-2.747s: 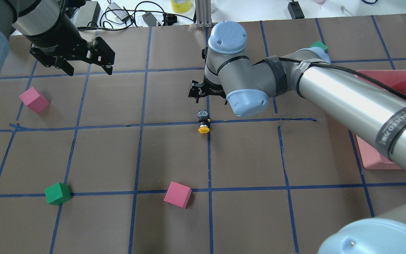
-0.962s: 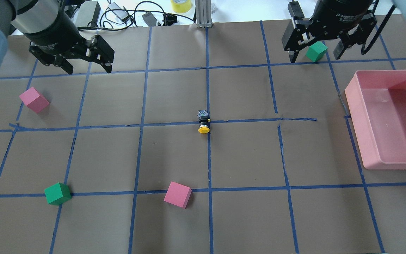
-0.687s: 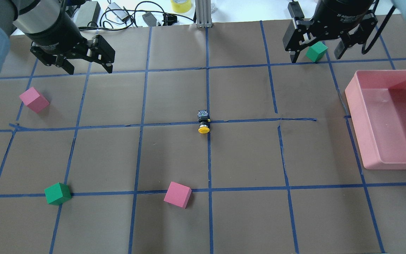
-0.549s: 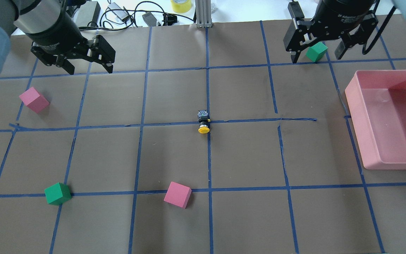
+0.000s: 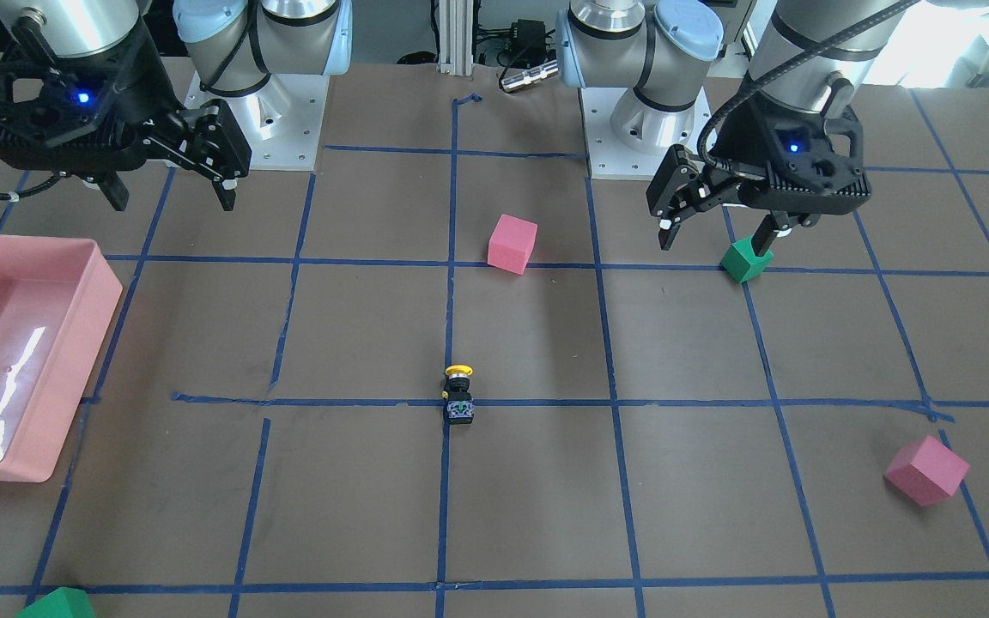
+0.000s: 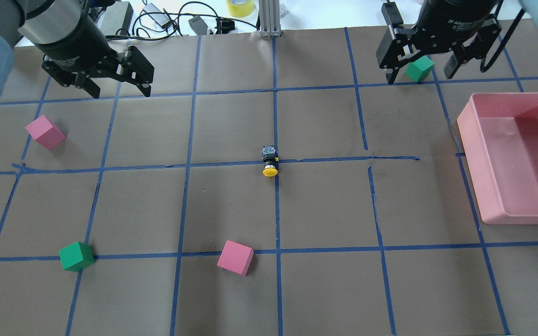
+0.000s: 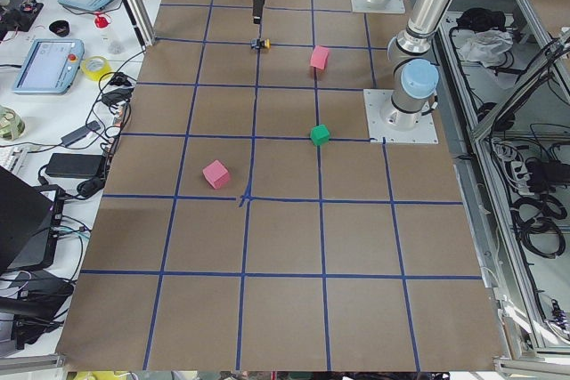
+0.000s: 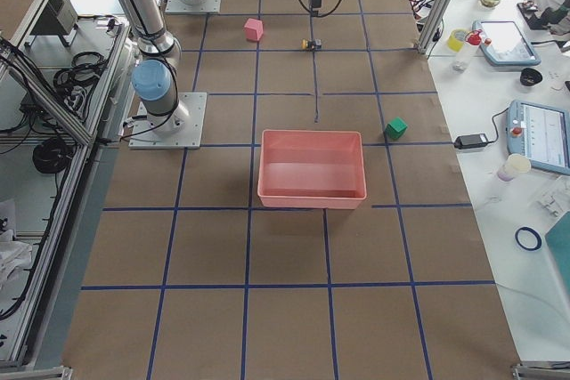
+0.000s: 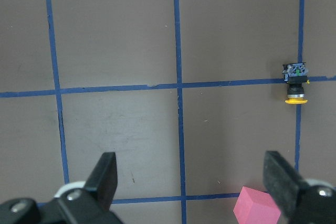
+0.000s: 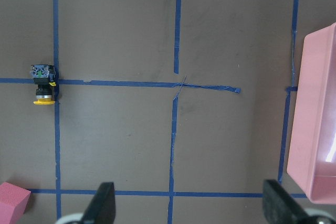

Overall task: Align button upright
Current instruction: 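Move the left gripper over the lying button switch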

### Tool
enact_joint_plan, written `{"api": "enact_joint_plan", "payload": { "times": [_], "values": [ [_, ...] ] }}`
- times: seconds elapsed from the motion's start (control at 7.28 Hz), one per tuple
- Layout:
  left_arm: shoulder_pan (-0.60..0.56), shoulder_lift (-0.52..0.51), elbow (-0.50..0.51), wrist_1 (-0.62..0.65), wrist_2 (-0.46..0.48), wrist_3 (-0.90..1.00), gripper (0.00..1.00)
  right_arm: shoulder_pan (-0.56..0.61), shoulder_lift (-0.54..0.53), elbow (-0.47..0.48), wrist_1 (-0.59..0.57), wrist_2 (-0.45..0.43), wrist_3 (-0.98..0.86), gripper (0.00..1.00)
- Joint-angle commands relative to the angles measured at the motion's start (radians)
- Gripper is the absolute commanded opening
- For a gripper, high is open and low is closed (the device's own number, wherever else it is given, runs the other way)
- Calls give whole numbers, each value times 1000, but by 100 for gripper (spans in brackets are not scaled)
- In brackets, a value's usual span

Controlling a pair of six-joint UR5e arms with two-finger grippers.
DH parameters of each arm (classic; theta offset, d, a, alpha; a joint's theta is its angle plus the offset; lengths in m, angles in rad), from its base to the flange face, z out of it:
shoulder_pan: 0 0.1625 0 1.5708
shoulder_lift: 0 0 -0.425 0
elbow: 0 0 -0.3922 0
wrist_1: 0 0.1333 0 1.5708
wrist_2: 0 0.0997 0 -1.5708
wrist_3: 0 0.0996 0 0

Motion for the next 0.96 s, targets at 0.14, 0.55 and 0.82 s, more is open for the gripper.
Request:
{"api": "enact_joint_plan", "payload": {
  "times": [0.14, 0.55, 0.82],
  "values": [
    [13, 14, 17, 2, -21, -11, 100, 0, 0, 0, 1, 0, -2, 100],
    [-60, -5, -84, 189, -6, -94, 100, -2, 0, 0, 2, 0, -3, 100],
    [-184, -9, -233, 421, 72, -221, 100, 0, 0, 0, 3, -1, -3, 100]
  ]
}}
